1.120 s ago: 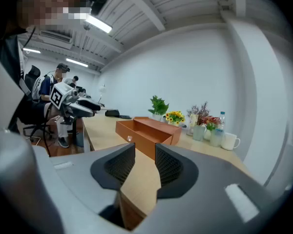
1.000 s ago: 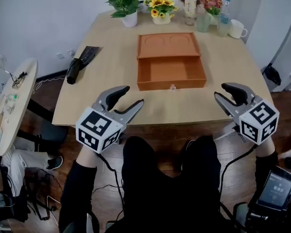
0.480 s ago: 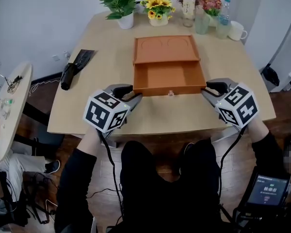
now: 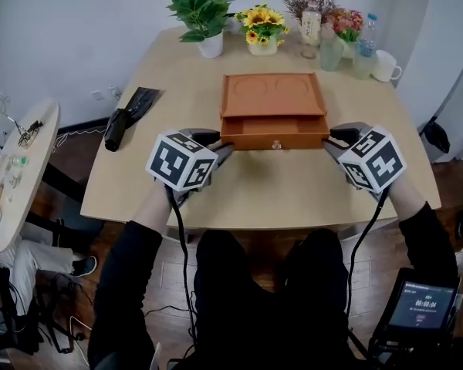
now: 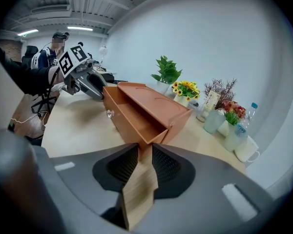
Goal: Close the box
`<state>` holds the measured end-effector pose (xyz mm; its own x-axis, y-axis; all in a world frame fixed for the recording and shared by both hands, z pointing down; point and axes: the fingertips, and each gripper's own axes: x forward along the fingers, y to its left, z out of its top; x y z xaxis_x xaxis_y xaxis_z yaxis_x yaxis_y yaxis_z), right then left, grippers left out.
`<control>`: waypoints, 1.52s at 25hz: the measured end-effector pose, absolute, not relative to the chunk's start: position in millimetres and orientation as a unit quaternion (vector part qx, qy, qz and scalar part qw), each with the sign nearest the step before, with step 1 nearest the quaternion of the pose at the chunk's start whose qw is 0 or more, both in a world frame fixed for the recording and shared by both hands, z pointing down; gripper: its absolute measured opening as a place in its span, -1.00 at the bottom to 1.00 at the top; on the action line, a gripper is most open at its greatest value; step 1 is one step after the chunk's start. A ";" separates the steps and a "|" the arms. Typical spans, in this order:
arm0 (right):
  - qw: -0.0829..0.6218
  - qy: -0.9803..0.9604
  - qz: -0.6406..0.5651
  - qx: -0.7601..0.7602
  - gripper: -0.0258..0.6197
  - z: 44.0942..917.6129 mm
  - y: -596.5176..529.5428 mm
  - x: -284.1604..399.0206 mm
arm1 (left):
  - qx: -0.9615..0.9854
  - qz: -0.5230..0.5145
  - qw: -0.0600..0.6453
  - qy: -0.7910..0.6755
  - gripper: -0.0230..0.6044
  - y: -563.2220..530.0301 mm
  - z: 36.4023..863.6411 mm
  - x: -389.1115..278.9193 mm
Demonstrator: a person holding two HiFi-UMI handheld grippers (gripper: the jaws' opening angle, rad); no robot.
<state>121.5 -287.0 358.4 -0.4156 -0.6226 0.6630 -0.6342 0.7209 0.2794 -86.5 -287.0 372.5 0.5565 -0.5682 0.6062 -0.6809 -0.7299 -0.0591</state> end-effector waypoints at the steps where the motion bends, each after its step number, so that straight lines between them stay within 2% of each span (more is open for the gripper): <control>1: 0.390 -0.841 0.009 0.374 -0.63 357.9 -292.4 121.4 | 0.877 0.307 0.093 -0.358 -0.53 -291.9 372.1 -86.6; 8: 0.368 -0.853 0.034 0.368 -0.63 357.2 -309.5 121.3 | 0.875 0.287 0.087 -0.380 -0.52 -306.2 370.3 -88.0; 9: 0.361 -0.858 0.048 0.362 -0.58 356.9 -307.1 123.5 | 0.876 0.278 0.081 -0.385 -0.50 -303.3 368.6 -89.9; 10: 0.350 -0.863 0.065 0.358 -0.46 354.5 -306.0 127.1 | 0.878 0.266 0.073 -0.391 -0.42 -301.1 365.4 -92.9; 13: 0.279 -0.871 0.136 0.380 -0.36 328.1 -323.8 143.9 | 0.880 0.223 0.052 -0.416 0.01 -306.6 353.1 -104.1; 15: 0.226 -0.866 0.192 0.401 -0.33 309.4 -347.1 151.4 | 0.873 0.224 0.033 -0.432 0.21 -313.9 348.8 -107.0; 17: 0.216 -0.857 0.231 0.406 -0.31 304.6 -367.1 148.0 | 0.848 0.267 -0.058 -0.453 0.27 -309.6 334.7 -99.2; 19: 0.254 -0.848 0.242 0.398 -0.32 310.5 -378.7 139.4 | 0.820 0.303 -0.190 -0.447 0.25 -288.5 312.1 -67.9; 20: 0.273 -0.842 0.245 0.395 -0.35 311.2 -383.7 136.8 | 0.817 0.310 -0.227 -0.429 0.19 -276.5 306.6 -45.5; 22: 0.294 -0.829 0.251 0.404 -0.40 307.1 -395.9 138.2 | 0.831 0.324 -0.231 -0.389 -0.18 -260.0 314.1 -6.2; 23: 0.302 -0.824 0.253 0.408 -0.49 306.1 -400.7 139.5 | 0.839 0.334 -0.212 -0.374 -0.46 -256.9 323.6 6.6; 24: 0.310 -0.820 0.256 0.406 -0.52 307.0 -402.9 138.5 | 0.848 0.341 -0.182 -0.363 -0.64 -256.5 333.7 15.4; 28: 0.333 -0.824 0.267 0.373 -0.52 317.3 -398.6 118.1 | 0.874 0.329 -0.052 -0.353 -0.67 -264.7 356.1 29.3; 32: 0.362 -0.818 0.244 0.375 -0.52 325.7 -396.8 114.1 | 0.844 0.352 -0.060 -0.400 -0.66 -287.0 363.0 14.6; 38: 0.356 -0.824 0.231 0.375 -0.53 325.1 -395.3 112.7 | 0.839 0.353 -0.047 -0.411 -0.70 -303.1 374.0 17.7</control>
